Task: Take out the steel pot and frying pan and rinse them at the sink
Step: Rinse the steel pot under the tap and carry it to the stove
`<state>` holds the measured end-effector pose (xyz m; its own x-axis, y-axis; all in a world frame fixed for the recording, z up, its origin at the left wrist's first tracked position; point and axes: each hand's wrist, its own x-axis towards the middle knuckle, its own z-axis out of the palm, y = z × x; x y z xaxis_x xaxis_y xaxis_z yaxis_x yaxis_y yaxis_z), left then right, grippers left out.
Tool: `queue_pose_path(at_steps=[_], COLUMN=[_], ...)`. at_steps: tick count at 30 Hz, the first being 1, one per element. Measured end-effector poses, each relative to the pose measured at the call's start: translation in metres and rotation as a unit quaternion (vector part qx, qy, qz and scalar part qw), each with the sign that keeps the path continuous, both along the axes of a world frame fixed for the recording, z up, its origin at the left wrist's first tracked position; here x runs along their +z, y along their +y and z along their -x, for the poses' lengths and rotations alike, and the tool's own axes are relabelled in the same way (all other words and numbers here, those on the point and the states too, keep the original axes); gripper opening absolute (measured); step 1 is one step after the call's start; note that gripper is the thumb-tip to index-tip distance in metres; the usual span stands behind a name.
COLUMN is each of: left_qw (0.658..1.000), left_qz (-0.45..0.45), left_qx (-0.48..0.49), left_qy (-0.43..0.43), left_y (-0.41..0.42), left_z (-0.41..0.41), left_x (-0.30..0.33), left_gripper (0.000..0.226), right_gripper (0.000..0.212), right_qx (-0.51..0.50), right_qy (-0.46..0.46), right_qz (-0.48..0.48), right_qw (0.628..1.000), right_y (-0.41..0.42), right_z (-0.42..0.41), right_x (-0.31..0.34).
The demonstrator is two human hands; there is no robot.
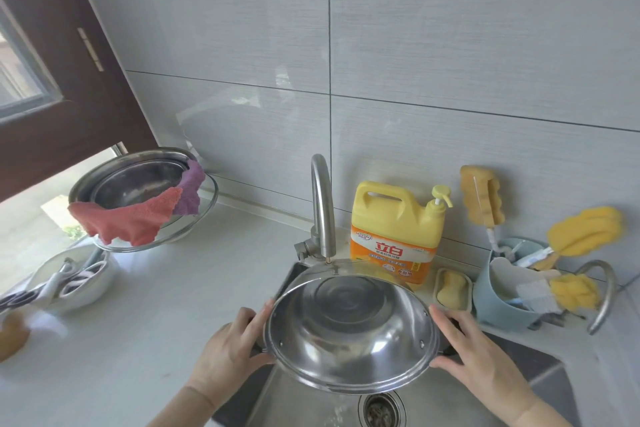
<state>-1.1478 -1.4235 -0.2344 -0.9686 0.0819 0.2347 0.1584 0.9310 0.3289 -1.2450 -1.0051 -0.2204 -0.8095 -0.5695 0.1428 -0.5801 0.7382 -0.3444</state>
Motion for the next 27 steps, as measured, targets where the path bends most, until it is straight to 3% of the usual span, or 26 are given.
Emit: queue_pose_path(at_steps=[2, 4, 5, 7, 8, 17, 18, 21, 22, 27], left_qw=[1.000, 0.997, 0.994, 0.991, 0.990, 0.967, 0.962, 0.958, 0.954, 0.913], left_qz=[0.020, 0.038, 0.041, 0.031, 0.029, 0.044, 0.050, 0.066, 0.069, 0.080], left_qx=[-0.018, -0.039, -0.047, -0.063, -0.071, -0.095, -0.095, -0.096, -0.098, -0.112], left_qy=[0.016, 0.061, 0.088, 0.114, 0.122, 0.231, 0.252, 0.261, 0.273, 0.383], left_y=[0.021, 0.038, 0.044, 0.057, 0.063, 0.086, 0.087, 0.088, 0.088, 0.086], left_z=[0.011, 0.021, 0.025, 0.033, 0.036, 0.046, 0.045, 0.042, 0.042, 0.041], left_x=[0.004, 0.011, 0.014, 0.020, 0.022, 0.067, 0.072, 0.093, 0.101, 0.157], left_gripper=[0.125, 0.119, 0.116, 0.117, 0.119, 0.074, 0.075, 0.118, 0.122, 0.104], right_gripper=[0.117, 0.124, 0.114, 0.075, 0.070, 0.064, 0.064, 0.061, 0.060, 0.067], right_qx=[-0.023, -0.060, -0.070, -0.083, -0.094, -0.091, -0.083, -0.061, -0.057, -0.037], right_qy=[-0.001, 0.014, 0.033, 0.099, 0.122, 0.267, 0.286, 0.336, 0.358, 0.486], right_qz=[0.010, 0.011, 0.014, 0.037, 0.036, 0.075, 0.077, 0.101, 0.105, 0.076], right_qw=[1.000, 0.998, 0.997, 0.991, 0.987, 0.956, 0.951, 0.934, 0.926, 0.870], right_y=[0.020, 0.036, 0.043, 0.060, 0.067, 0.085, 0.085, 0.087, 0.088, 0.090], right_z=[-0.007, -0.012, -0.016, -0.025, -0.028, -0.038, -0.038, -0.036, -0.035, -0.031], right_x=[0.005, 0.015, 0.019, 0.028, 0.031, 0.067, 0.072, 0.093, 0.101, 0.149])
